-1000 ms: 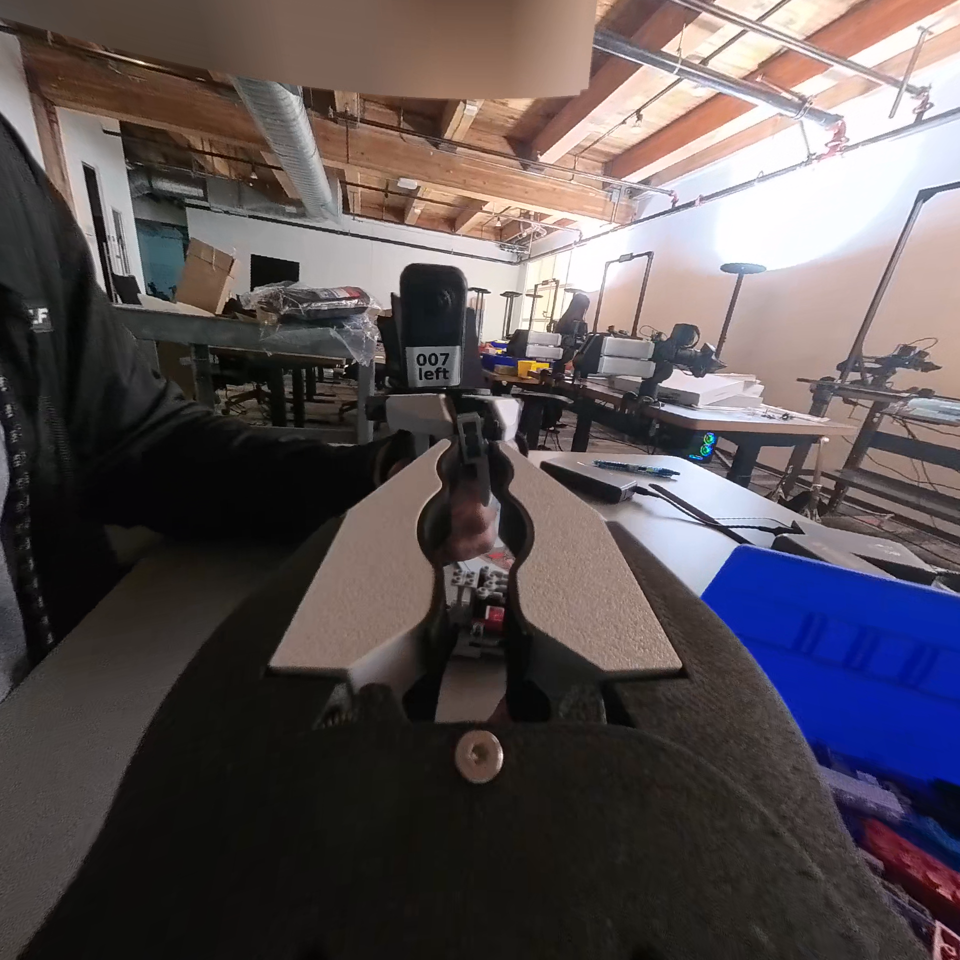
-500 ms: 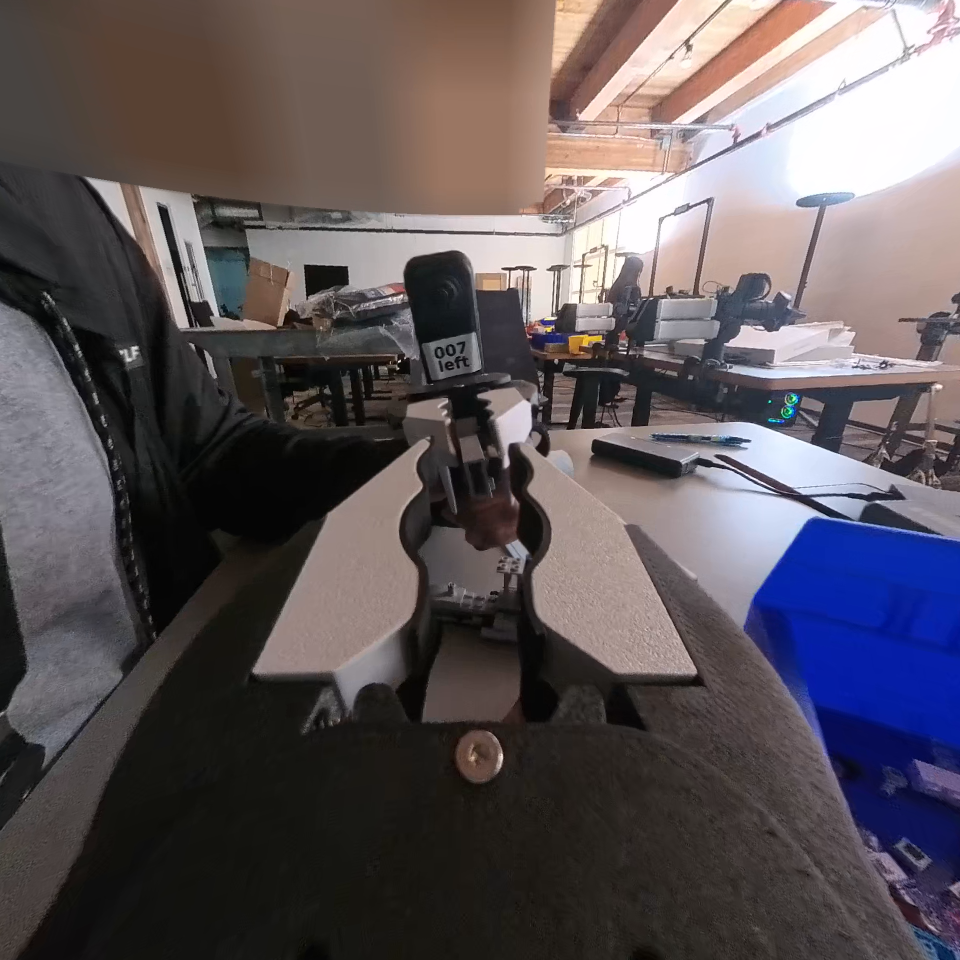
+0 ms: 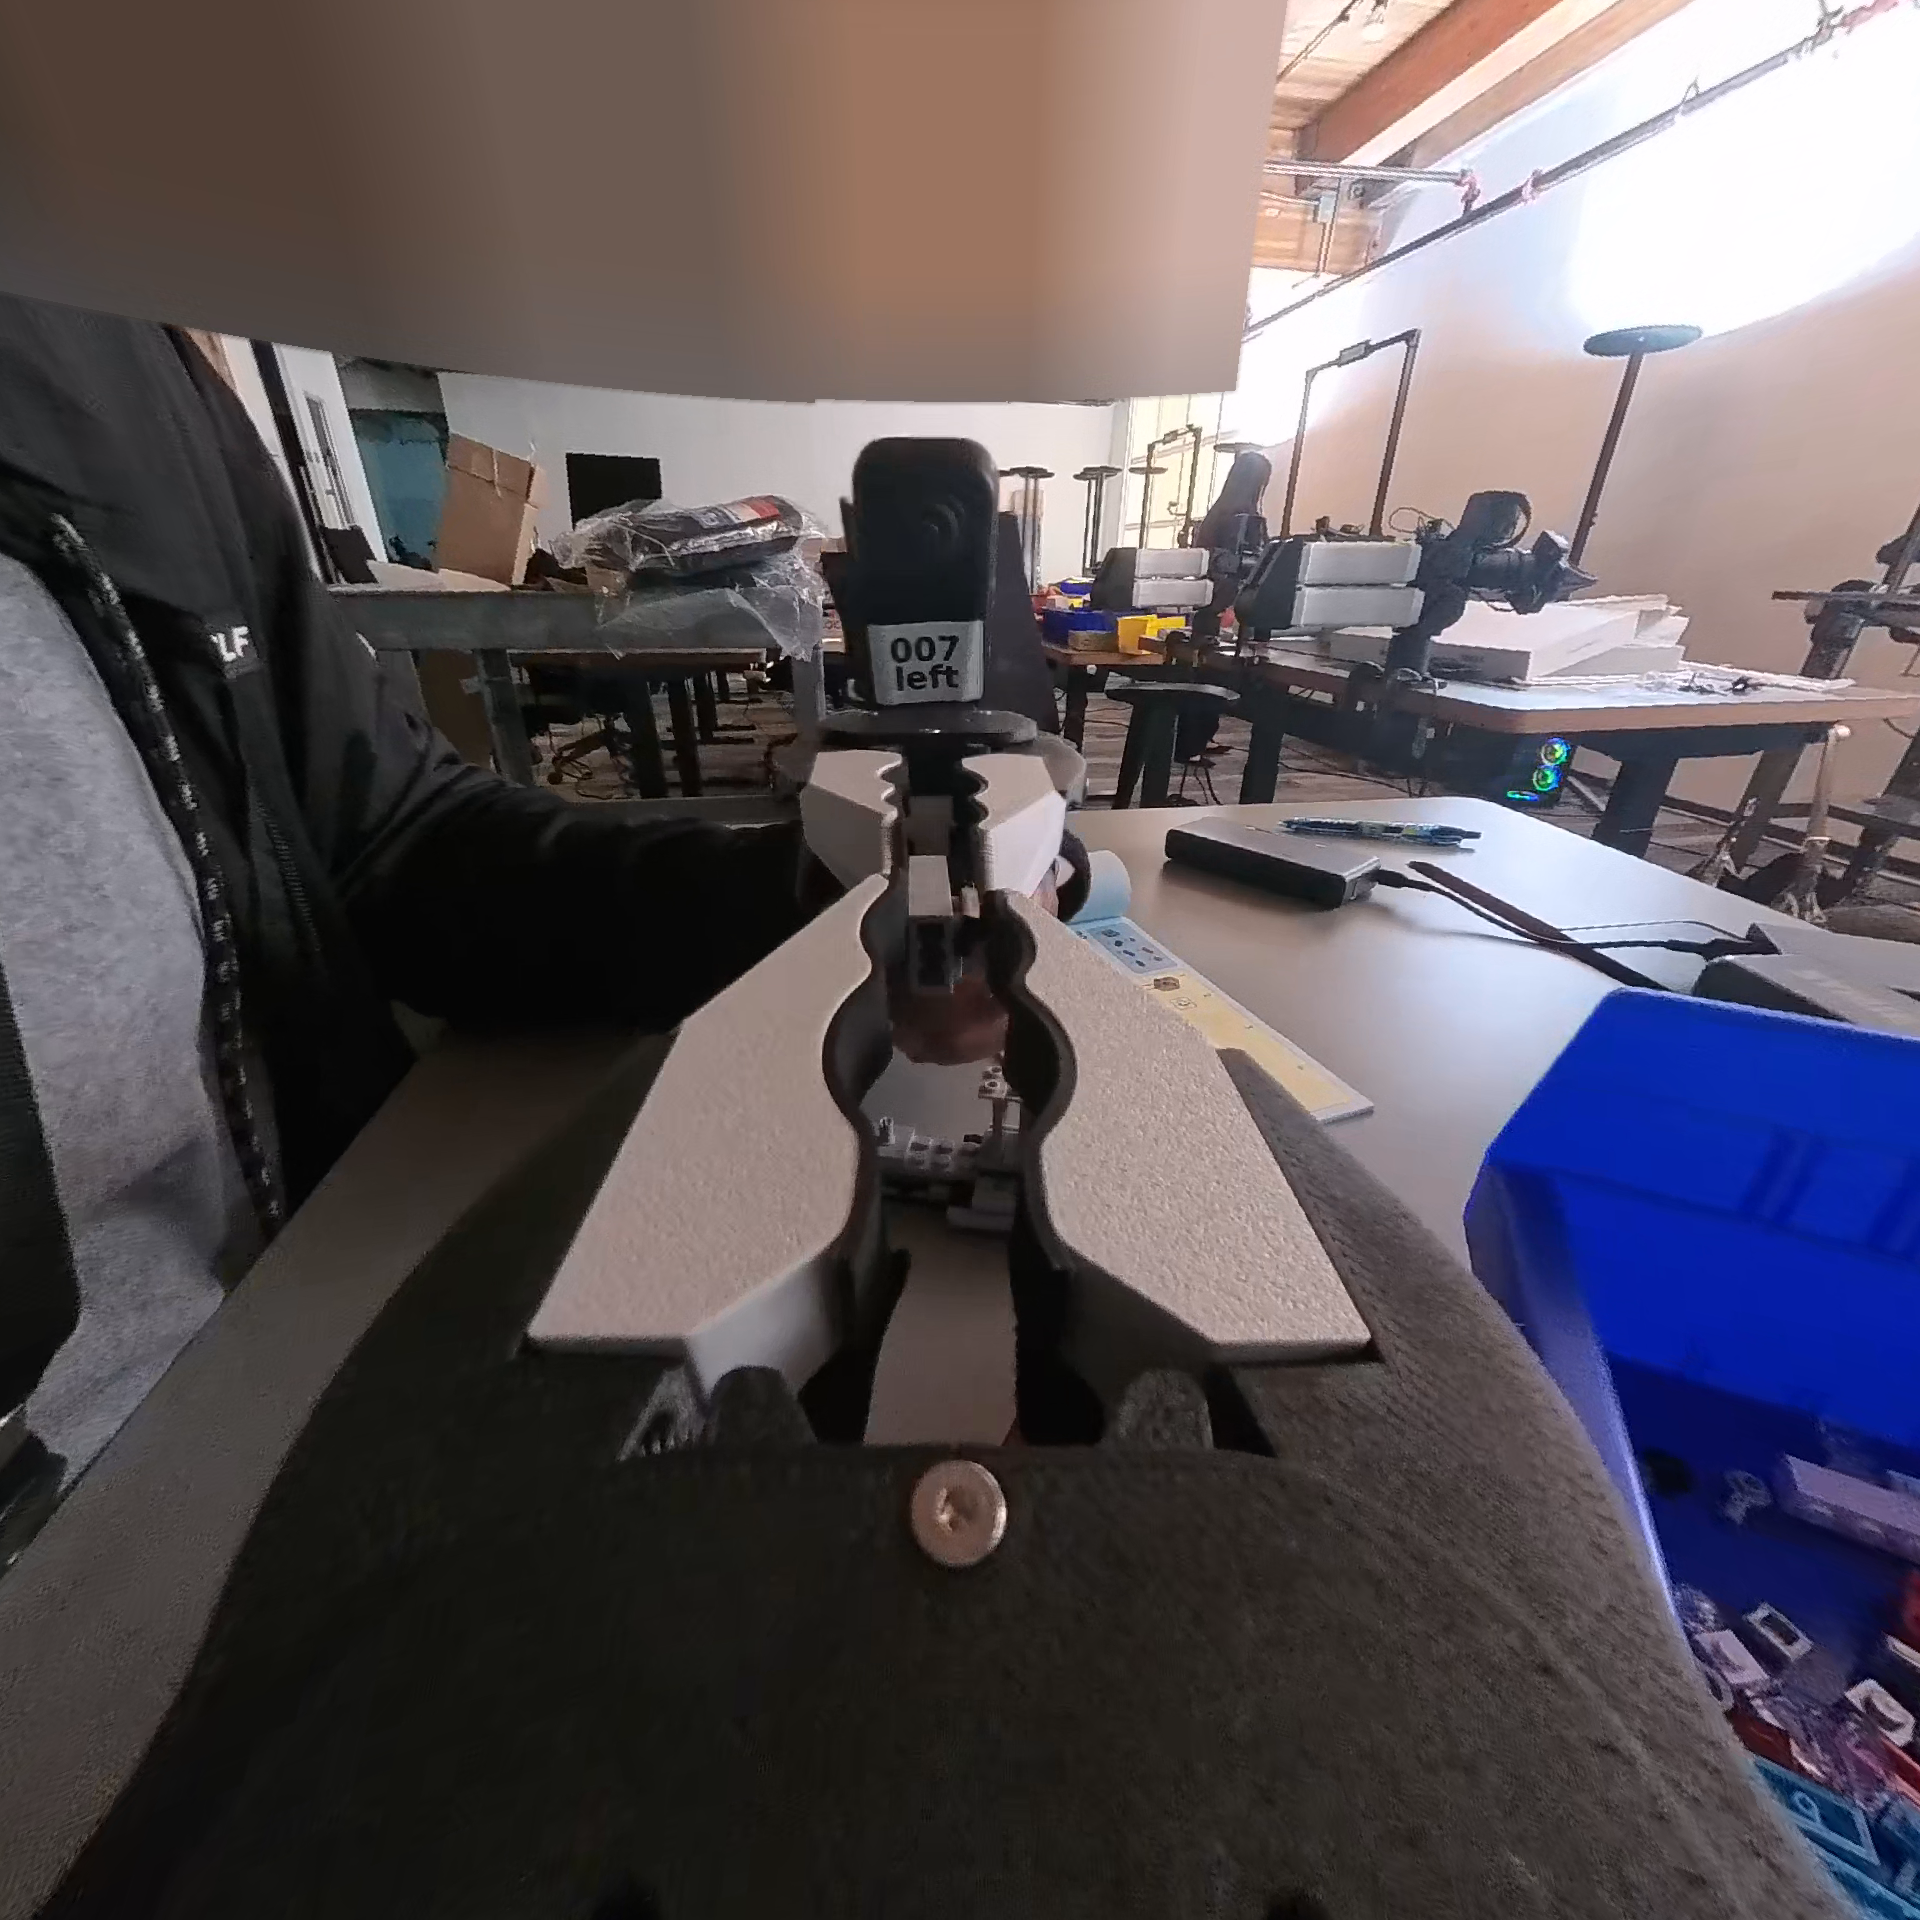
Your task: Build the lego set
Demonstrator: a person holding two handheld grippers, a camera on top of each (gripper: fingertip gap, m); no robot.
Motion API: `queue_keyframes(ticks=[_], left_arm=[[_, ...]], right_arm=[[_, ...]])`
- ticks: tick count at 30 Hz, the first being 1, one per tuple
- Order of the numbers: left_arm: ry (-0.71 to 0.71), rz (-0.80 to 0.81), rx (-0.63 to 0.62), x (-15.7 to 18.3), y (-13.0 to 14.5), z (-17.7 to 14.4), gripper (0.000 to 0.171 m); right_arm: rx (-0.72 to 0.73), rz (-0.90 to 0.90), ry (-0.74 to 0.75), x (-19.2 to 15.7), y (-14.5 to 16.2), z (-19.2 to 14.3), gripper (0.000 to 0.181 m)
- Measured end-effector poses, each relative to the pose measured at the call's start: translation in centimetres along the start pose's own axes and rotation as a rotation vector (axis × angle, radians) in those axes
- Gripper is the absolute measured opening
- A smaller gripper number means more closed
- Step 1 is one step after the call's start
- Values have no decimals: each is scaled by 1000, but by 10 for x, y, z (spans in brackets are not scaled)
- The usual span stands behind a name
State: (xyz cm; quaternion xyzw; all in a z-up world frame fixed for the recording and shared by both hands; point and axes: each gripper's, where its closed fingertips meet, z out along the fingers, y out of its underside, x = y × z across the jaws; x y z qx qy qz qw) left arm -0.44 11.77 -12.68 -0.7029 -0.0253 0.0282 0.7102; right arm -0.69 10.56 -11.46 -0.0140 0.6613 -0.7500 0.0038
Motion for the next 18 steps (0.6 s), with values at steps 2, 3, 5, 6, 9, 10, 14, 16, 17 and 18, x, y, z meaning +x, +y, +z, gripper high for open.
queue_keyframes(ticks=[2, 3, 5, 6, 9, 10, 14, 16, 17, 18], left_arm=[[5, -33, 9, -1, -1, 1, 13], [11, -48, 13, 0, -1, 1, 13], [18, -70, 15, 0, -1, 1, 14], [23, -80, 15, 0, -1, 1, 14], [32, -104, 13, 1, -1, 0, 13], [33, -109, 13, 1, -1, 0, 14], [51, -135, 20, 3, -1, 0, 14], [52, -137, 22, 3, -1, 1, 14], [52, -140, 23, 3, -1, 1, 14], [52, -140, 22, 3, -1, 1, 14]], right_arm=[[4, -6, 9, 1, -1, -1, 14], [7, -8, 8, 1, -1, -2, 14], [6, -14, 13, 2, -2, -3, 14], [4, -19, 14, 2, -1, -4, 14], [3, -24, 16, 2, 0, -4, 14], [5, -26, 17, 1, 0, -4, 14], [9, -48, 20, 0, 0, -4, 14], [12, -51, 22, 0, 0, -4, 14], [12, -52, 24, 1, 0, -4, 14], [10, -53, 24, 1, 1, -4, 14]])
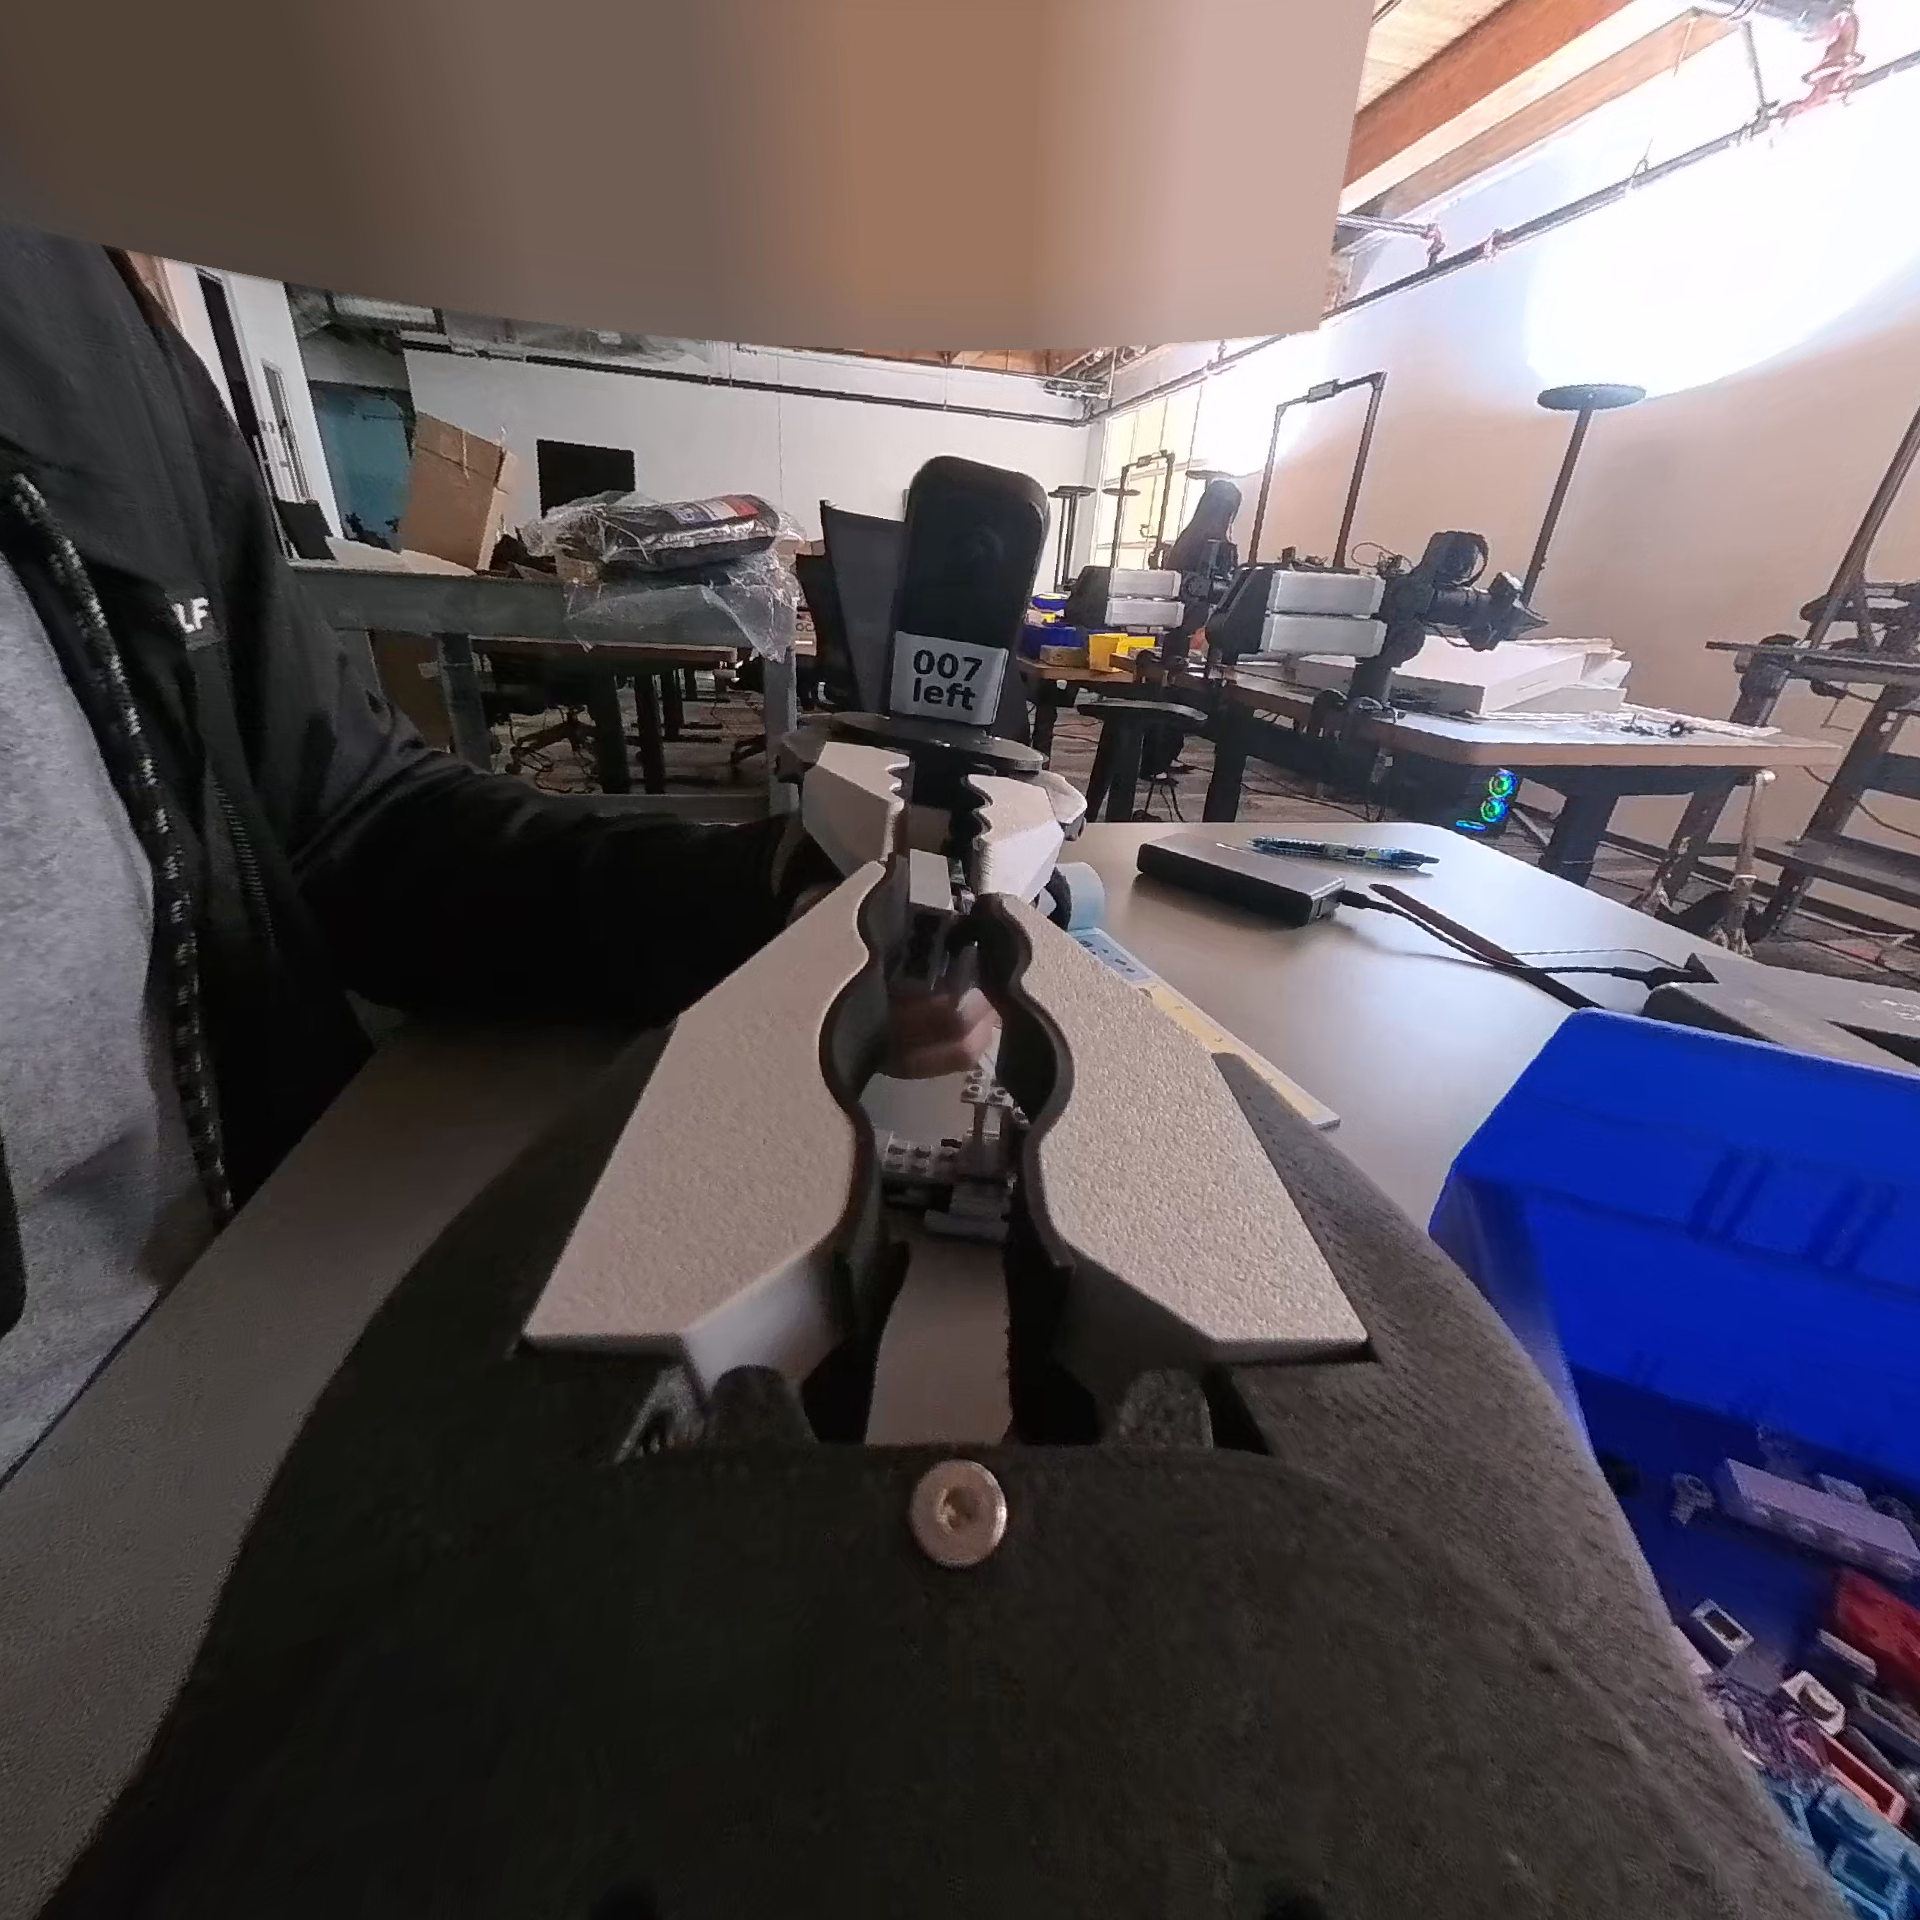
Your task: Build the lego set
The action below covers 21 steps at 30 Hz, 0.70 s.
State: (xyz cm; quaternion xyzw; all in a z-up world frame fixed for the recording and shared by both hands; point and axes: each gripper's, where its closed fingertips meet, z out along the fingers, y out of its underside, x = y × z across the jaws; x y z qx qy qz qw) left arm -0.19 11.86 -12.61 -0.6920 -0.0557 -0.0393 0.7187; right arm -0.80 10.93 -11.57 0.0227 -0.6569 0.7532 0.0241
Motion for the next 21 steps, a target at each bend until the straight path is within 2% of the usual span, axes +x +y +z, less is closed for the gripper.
queue_keyframes(ticks=[16, 21], left_arm=[[2, 6, -11, -1, 3, 0, 14], [-46, 73, -13, -5, 1, -1, 14]], right_arm=[[-12, -65, 11, 0, 3, 0, 15], [-2, -40, 32, 3, 2, 0, 15]])
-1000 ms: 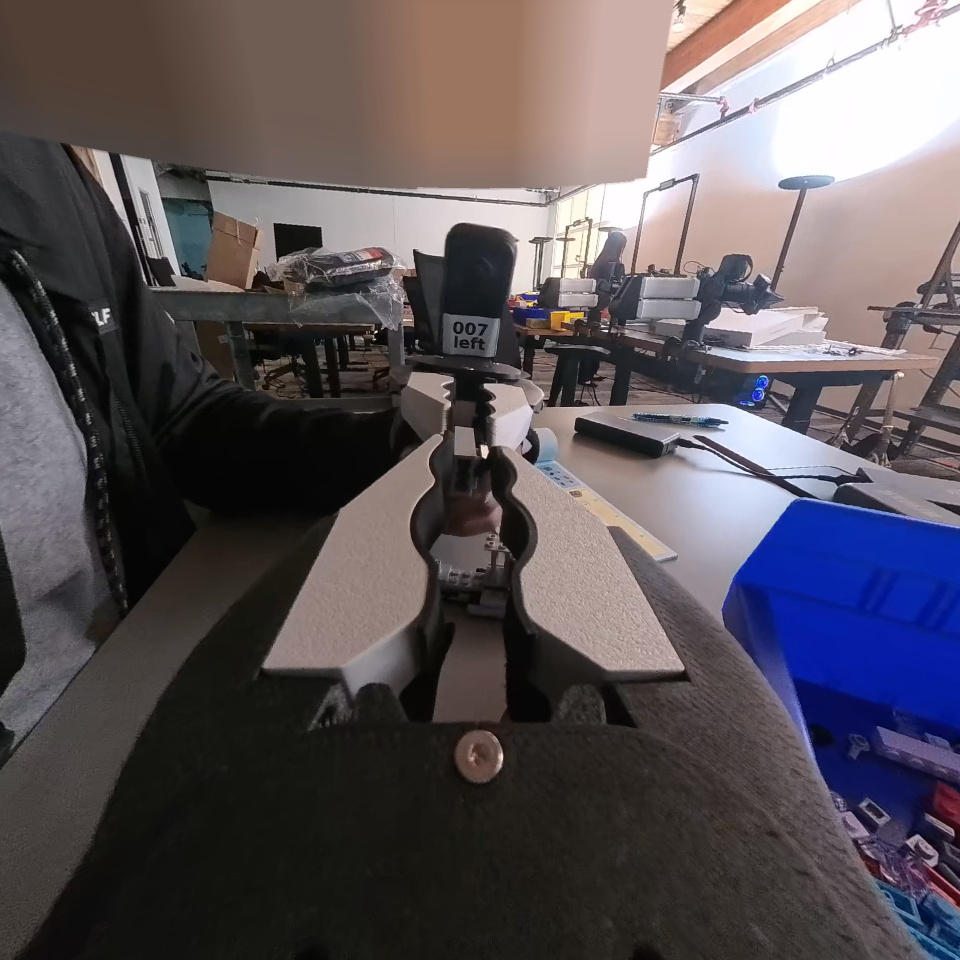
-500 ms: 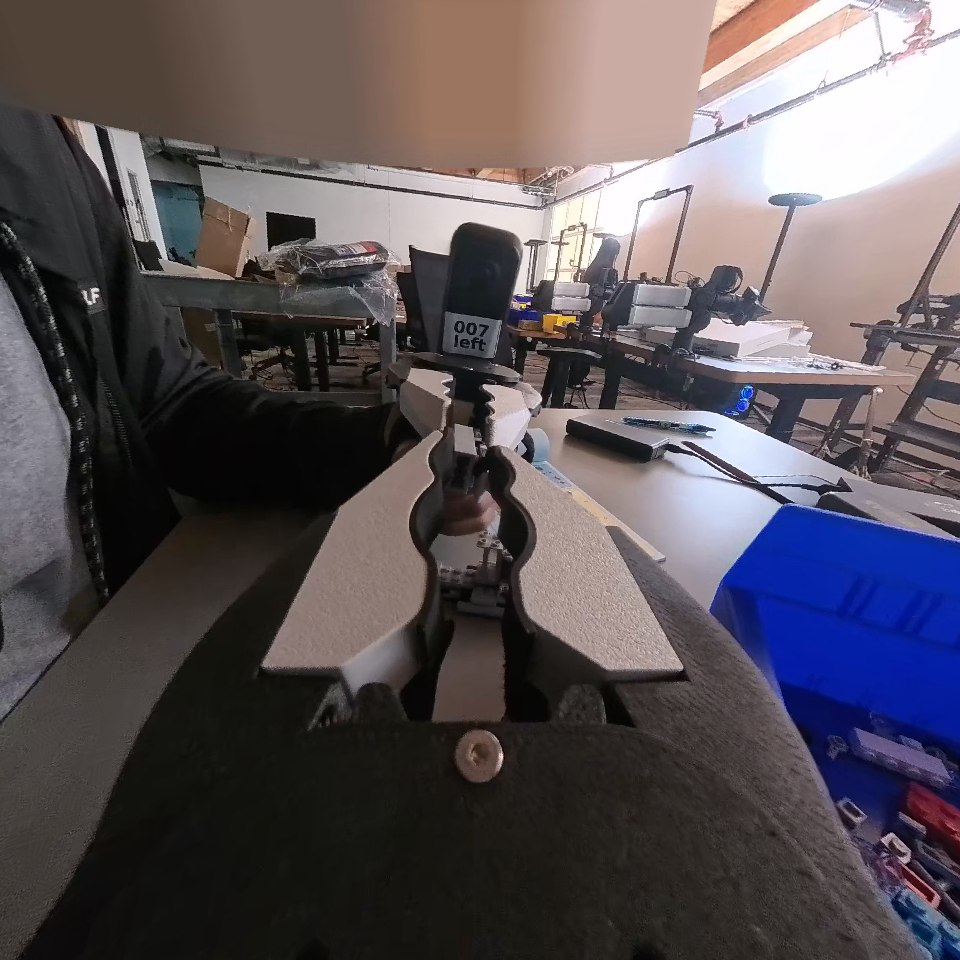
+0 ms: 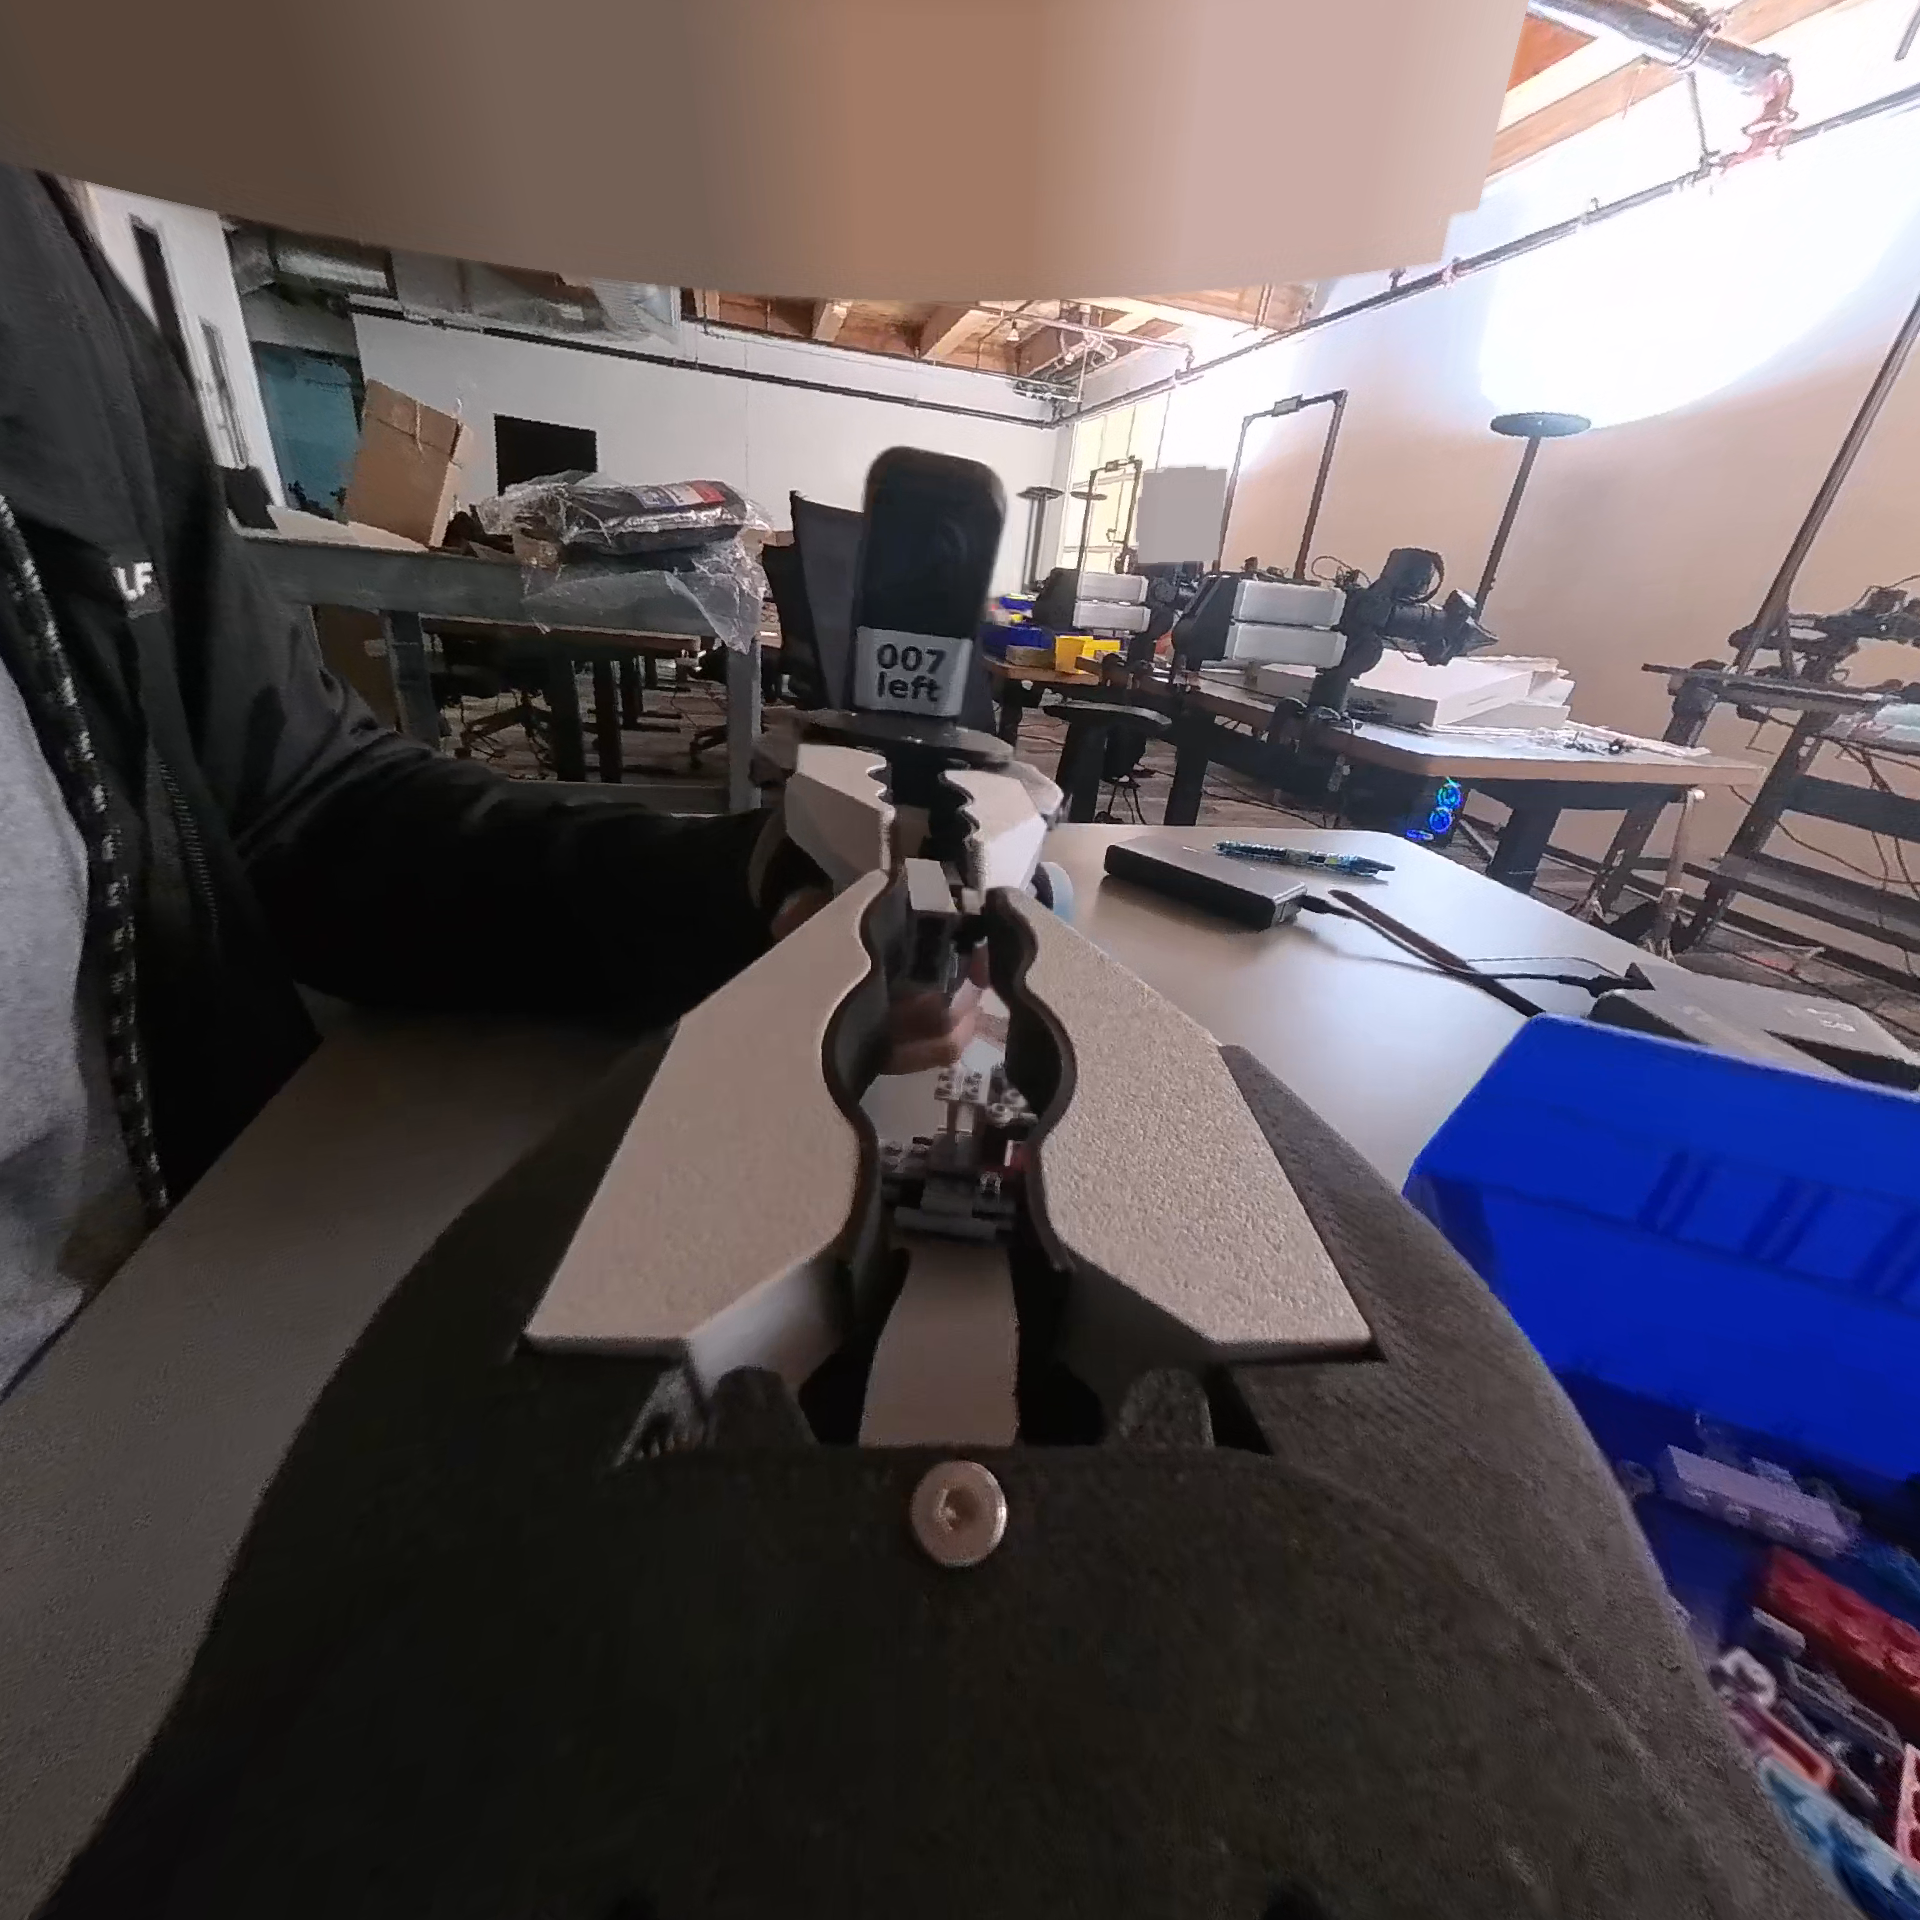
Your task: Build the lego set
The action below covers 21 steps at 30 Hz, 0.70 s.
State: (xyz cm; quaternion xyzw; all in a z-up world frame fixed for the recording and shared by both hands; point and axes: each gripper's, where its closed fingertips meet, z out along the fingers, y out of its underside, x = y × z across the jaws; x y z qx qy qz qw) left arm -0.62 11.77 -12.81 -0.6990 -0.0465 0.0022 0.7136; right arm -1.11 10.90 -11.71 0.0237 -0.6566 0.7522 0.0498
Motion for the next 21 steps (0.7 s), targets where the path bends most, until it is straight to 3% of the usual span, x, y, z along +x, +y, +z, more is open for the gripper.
queue_keyframes(ticks=[6, 13, 21], left_arm=[[-51, 94, 13, -3, -6, -4, 14], [-129, 106, -11, -17, -5, -13, 14], [-255, 177, -83, -36, -4, -42, 13]], right_arm=[[29, 142, 8, 11, -6, -4, 36], [-16, 180, 58, 21, -1, -6, 36], [-240, 262, 230, 45, 47, -9, 35]])
